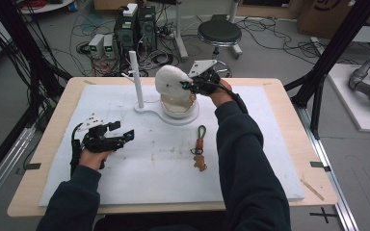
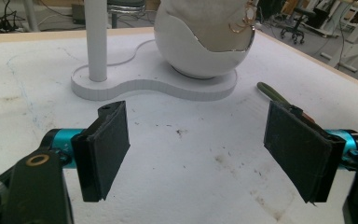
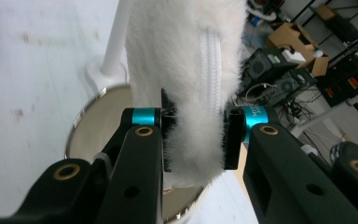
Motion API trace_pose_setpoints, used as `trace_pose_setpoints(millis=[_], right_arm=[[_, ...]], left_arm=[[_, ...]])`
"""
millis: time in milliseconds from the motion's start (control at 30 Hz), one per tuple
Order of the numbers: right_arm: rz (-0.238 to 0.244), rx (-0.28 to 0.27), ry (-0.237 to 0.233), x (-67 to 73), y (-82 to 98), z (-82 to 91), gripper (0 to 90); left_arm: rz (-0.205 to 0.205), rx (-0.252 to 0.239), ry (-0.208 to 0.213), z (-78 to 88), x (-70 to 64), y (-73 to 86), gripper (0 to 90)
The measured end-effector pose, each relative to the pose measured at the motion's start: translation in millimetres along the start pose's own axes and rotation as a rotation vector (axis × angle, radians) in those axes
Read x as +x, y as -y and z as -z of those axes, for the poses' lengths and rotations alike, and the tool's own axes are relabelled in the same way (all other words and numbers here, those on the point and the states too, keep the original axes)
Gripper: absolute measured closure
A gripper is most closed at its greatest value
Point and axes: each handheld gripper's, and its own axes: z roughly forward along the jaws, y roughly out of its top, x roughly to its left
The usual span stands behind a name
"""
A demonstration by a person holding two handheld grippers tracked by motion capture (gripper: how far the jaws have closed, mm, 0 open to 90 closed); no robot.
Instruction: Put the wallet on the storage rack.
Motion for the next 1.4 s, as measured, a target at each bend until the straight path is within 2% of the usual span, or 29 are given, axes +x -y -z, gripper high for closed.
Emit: trace_pose_setpoints(millis=[133,200,367,433,500,533,567,600,633,667,700,733,767,833,867,900,933,1000,1067,1100,1200,1233,1267,1300,1333,1400], right_arm=[[0.079,0.07,0.006,3.2,5.2,0.6,76.0],[0.11,0.084,0.003,5.5,8.2,1.0,76.0],[0.184,0.155,-0.001,18.0,13.3,-8.9,75.9],[0.191,0.19,-0.002,22.4,12.9,-13.7,73.6],[0.15,0.196,-0.007,25.1,8.6,-15.2,63.5],[0.118,0.166,-0.021,24.5,6.3,-13.2,59.0],[0.067,0.134,-0.046,22.8,3.8,-10.2,53.1],[-0.005,0.096,-0.073,20.9,1.7,-7.3,49.2],[-0.065,0.061,-0.097,19.1,-0.7,-4.3,47.6],[-0.103,0.028,-0.111,18.6,-2.7,-1.7,48.7],[-0.116,0.0,-0.122,18.1,-4.1,0.1,54.5],[-0.13,-0.021,-0.142,18.4,-5.0,1.1,64.5],[-0.133,-0.033,-0.152,19.1,-5.1,0.6,67.8],[-0.148,0.001,-0.154,21.6,-4.2,-4.4,72.4],[-0.132,0.033,-0.146,22.9,-3.1,-9.0,72.9],[-0.124,0.094,-0.148,26.9,-1.4,-14.8,73.1],[-0.116,0.111,-0.143,29.2,0.6,-18.3,72.7],[-0.145,0.088,-0.133,30.6,1.0,-16.6,66.6],[-0.18,0.051,-0.092,29.3,2.2,-9.6,53.9],[-0.209,0.026,-0.065,29.1,5.1,-4.8,49.3],[-0.309,-0.004,-0.036,27.2,19.3,14.9,42.7],[-0.335,-0.011,-0.025,26.8,24.1,20.7,39.1],[-0.382,-0.002,-0.019,25.9,31.5,30.8,35.7],[-0.412,-0.015,-0.001,27.3,38.5,39.7,35.3],[-0.427,-0.017,0.009,27.9,45.8,48.3,33.7],[-0.492,0.063,0.015,27.3,56.0,59.6,27.8]], left_arm=[[0.001,0.002,0.001,0.3,0.3,0.5,22.3],[0.008,0.002,0.0,0.2,0.2,0.7,22.2],[0.01,0.006,-0.002,-0.2,0.4,1.5,22.3],[0.012,0.008,-0.004,-0.3,0.4,1.7,22.4],[0.013,0.009,-0.005,0.2,0.5,1.6,22.5],[0.012,0.009,-0.004,0.4,0.4,1.5,22.5],[0.015,0.007,-0.005,0.3,0.2,1.5,22.7],[0.014,0.01,-0.004,0.4,0.4,1.5,22.7],[0.016,0.008,-0.003,0.1,0.2,1.6,22.8],[0.02,0.007,-0.001,-0.3,0.0,1.7,22.8],[0.018,0.008,0.0,-0.3,0.0,1.7,22.8],[0.016,0.009,-0.001,-0.1,-0.1,1.6,22.9],[0.016,0.009,0.001,0.1,0.0,1.6,23.0],[0.019,0.008,-0.002,0.5,0.0,1.4,23.0],[0.021,0.009,-0.002,0.8,0.2,1.3,23.0],[0.021,0.009,-0.002,0.9,0.2,1.3,23.0],[0.021,0.009,-0.001,0.8,0.2,1.3,23.1],[0.021,0.009,-0.001,0.8,0.3,1.3,23.1],[0.019,0.006,0.0,0.9,0.5,1.3,23.1],[0.019,0.004,0.001,0.9,0.6,1.2,23.1],[0.01,-0.011,-0.006,2.4,0.6,0.4,22.9],[-0.001,-0.017,-0.011,2.6,0.4,0.0,21.7],[-0.008,-0.018,-0.01,2.7,0.7,-0.2,19.6],[-0.009,-0.02,-0.009,2.8,1.2,-0.1,17.2],[-0.005,-0.019,-0.01,2.9,1.8,-0.2,16.8],[-0.01,-0.017,-0.015,3.4,3.2,0.0,16.8]])
